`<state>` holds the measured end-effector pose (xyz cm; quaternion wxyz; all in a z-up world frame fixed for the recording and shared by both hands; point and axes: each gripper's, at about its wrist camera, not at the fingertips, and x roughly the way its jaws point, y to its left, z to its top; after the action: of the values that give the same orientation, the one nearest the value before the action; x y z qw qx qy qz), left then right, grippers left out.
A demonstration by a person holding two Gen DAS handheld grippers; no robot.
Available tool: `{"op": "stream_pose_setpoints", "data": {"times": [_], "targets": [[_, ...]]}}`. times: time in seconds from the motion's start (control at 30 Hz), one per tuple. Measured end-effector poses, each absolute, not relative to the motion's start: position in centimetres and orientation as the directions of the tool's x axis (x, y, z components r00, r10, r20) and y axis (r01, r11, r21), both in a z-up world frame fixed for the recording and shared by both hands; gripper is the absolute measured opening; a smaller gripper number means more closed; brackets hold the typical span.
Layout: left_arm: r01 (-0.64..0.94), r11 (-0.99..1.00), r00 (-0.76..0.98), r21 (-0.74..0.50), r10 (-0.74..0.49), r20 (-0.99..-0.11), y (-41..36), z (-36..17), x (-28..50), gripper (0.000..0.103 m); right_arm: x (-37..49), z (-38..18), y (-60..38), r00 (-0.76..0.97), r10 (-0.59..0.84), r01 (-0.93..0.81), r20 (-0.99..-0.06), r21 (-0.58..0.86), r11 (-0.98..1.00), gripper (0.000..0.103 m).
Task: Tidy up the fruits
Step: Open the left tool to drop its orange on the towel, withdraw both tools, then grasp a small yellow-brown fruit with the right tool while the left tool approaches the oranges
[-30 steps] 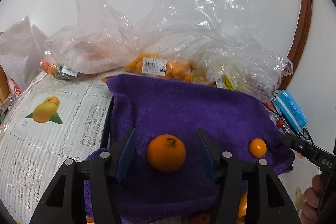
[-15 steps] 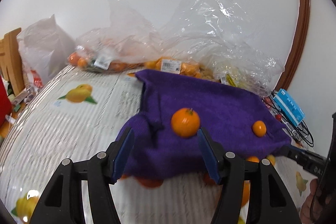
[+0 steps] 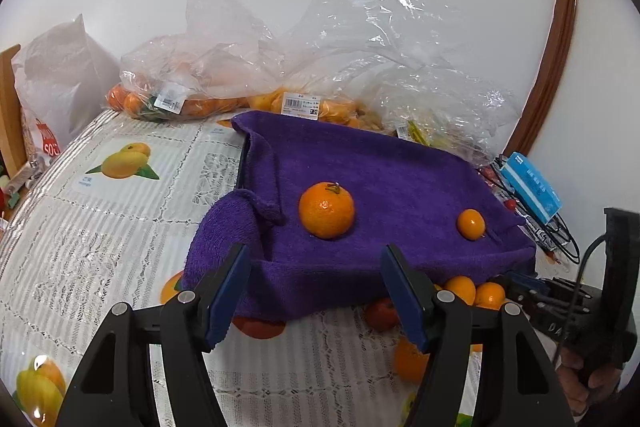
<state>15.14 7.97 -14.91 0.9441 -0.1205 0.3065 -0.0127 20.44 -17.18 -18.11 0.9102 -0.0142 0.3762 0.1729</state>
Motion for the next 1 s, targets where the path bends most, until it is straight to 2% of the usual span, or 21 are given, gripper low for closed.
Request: {"op": "stream_pose_setpoints", "data": {"times": [0.17, 0.3, 0.5, 0.67, 1.0], "targets": [[-0.052, 0.971, 0.811, -0.232, -0.094, -0.577, 7.9, -14.9, 15.2, 0.065, 20.8, -19.0, -16.6, 0.634, 0.254, -0.321, -0.731, 0.05, 0.946, 0.025], [-0.044, 0.972, 0.811, -0.232, -0.101, -0.577, 7.9, -14.9, 15.3, 0.065, 20.6, -19.0, -16.7, 0.644, 0.249, -0.316, -0.723, 0.044, 0.948, 0.024], [0.008, 0.962, 0.813, -0.274, -0.166, -0.558, 7.7, -14.6, 14.9, 0.065, 20.2, -18.2, -17.3, 0.664, 0.299, -0.332, -0.685, 0.088, 0.939, 0.024], [0.105, 0.959, 0.809, -0.263, -0.236, -0.538, 6.2, -14.2, 14.2, 0.065, 19.5, -16.9, -17.8, 0.707, 0.318, -0.337, -0.631, 0.095, 0.937, 0.024], [0.238, 0.948, 0.717, -0.214, -0.32, -0.62, 2.2, -15.7, 13.7, 0.065, 18.7, -15.5, -19.4, 0.747, 0.341, -0.323, -0.571, 0.136, 0.937, 0.024]]}}
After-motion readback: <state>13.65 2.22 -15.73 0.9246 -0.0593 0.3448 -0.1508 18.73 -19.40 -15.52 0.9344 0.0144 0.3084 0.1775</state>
